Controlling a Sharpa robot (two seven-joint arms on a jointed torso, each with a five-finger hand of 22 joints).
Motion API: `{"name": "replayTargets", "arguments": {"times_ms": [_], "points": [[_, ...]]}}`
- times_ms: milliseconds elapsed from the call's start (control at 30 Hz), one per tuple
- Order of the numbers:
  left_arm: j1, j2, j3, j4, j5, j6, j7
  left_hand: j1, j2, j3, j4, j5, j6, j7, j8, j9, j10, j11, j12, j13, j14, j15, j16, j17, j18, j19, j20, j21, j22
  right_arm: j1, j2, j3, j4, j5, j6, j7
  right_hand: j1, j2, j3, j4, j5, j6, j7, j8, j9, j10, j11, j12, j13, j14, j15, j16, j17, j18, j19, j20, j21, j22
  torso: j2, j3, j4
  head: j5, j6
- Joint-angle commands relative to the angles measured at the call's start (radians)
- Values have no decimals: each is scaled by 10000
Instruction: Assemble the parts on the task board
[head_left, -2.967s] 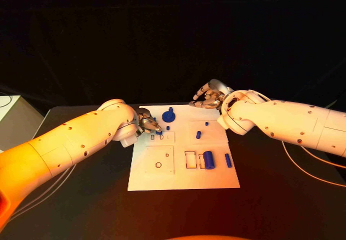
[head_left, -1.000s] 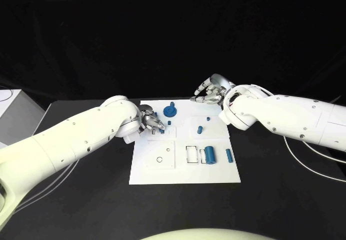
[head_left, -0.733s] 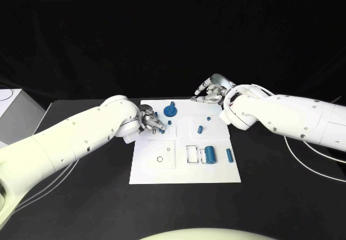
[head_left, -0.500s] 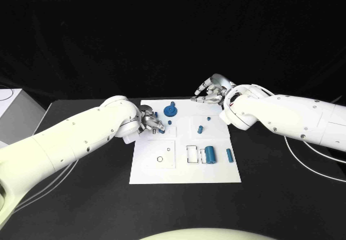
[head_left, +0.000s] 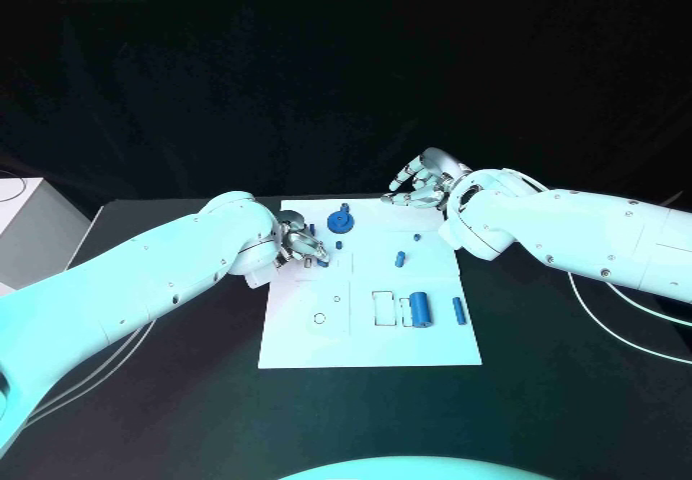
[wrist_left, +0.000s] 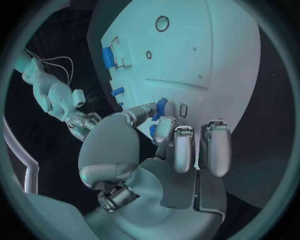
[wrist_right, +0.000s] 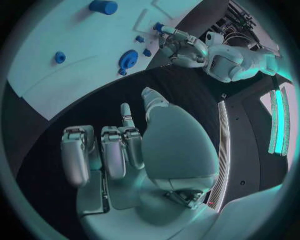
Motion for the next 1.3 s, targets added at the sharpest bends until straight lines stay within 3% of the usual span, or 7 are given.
{"name": "replayTargets", "arguments": {"times_ms": [33, 1067, 1300], "points": [[-8, 17, -6, 2, 27, 162, 55, 432, 367, 84, -161, 50, 954, -850, 3, 3200, 5, -29, -2, -14, 1058, -57, 33, 2634, -143, 91, 1, 64, 987, -5, -2, 1, 16, -103, 137, 17, -102, 16, -52, -12, 27, -61, 8, 58, 12, 785, 5, -35, 2381, 1022, -42, 32, 2544, 5, 792, -54, -36, 2230, 3, 2, -7, -18, -3], [-103, 276, -47, -297, 82, 197, 57, 227, 179, -229, 46, -58, 986, -824, -60, 3229, 0, 2, -36, -29, 1058, -31, 33, 2634, -133, 58, 21, 38, 945, -5, -16, 1, 82, -103, 131, 14, -127, 12, -59, -12, 42, -80, 7, 71, 49, 780, 3, -41, 2376, 1023, -45, 33, 2547, 6, 792, -56, -39, 2229, -9, 9, -1, -196, -149], [-104, 278, -56, -317, 15, 244, 42, 275, -217, -583, -2, -57, 956, -844, -142, 3248, -41, -14, -87, -73, 1058, -45, 33, 2634, -122, 31, 18, 14, 909, -5, -21, 1, 83, -103, 118, 20, -145, 16, -61, -10, 48, -91, 7, 76, 68, 777, 3, -46, 2372, 1020, -45, 29, 2537, 8, 788, -57, -49, 2223, -7, 5, 0, -200, -134]]}}
